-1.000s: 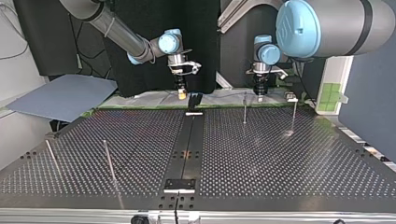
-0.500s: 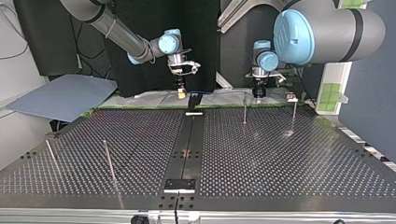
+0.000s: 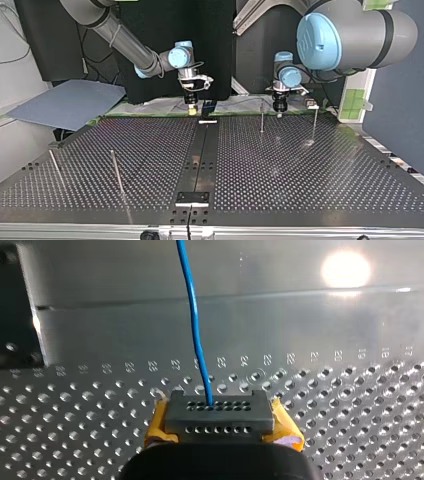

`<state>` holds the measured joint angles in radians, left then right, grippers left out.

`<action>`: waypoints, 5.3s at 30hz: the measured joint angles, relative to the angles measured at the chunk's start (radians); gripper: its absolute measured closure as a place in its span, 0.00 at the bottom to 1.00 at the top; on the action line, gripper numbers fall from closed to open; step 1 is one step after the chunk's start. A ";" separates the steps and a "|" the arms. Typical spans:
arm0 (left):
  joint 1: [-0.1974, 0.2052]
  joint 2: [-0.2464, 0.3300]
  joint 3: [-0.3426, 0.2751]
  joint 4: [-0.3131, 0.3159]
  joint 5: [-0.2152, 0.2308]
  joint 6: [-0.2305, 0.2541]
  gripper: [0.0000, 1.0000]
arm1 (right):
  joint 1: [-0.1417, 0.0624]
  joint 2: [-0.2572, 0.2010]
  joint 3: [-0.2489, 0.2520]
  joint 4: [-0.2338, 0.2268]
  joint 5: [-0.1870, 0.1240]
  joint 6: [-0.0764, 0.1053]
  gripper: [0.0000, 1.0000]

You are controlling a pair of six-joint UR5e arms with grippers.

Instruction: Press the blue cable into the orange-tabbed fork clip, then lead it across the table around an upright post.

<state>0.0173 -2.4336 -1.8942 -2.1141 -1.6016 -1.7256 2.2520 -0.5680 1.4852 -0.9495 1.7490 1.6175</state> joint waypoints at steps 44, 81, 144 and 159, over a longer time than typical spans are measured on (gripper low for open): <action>0.042 0.042 0.031 -0.153 0.041 -0.006 0.16 | -0.102 0.001 -0.015 0.012 -0.020 0.000 1.00; 0.034 0.242 -0.218 -0.303 0.164 0.074 0.00 | -0.098 0.001 -0.015 0.014 -0.023 0.006 1.00; -0.041 0.244 -0.276 -0.095 0.262 0.132 0.00 | -0.096 0.003 -0.015 0.018 -0.041 0.007 1.00; -0.060 0.246 -0.276 -0.094 0.256 0.150 0.00 | -0.097 0.003 -0.015 0.018 -0.043 0.007 1.00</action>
<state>-0.0428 -2.1876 -2.1697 -2.2076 -1.3456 -1.5760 2.1554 -0.5655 1.4706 -0.9313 1.7058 1.6248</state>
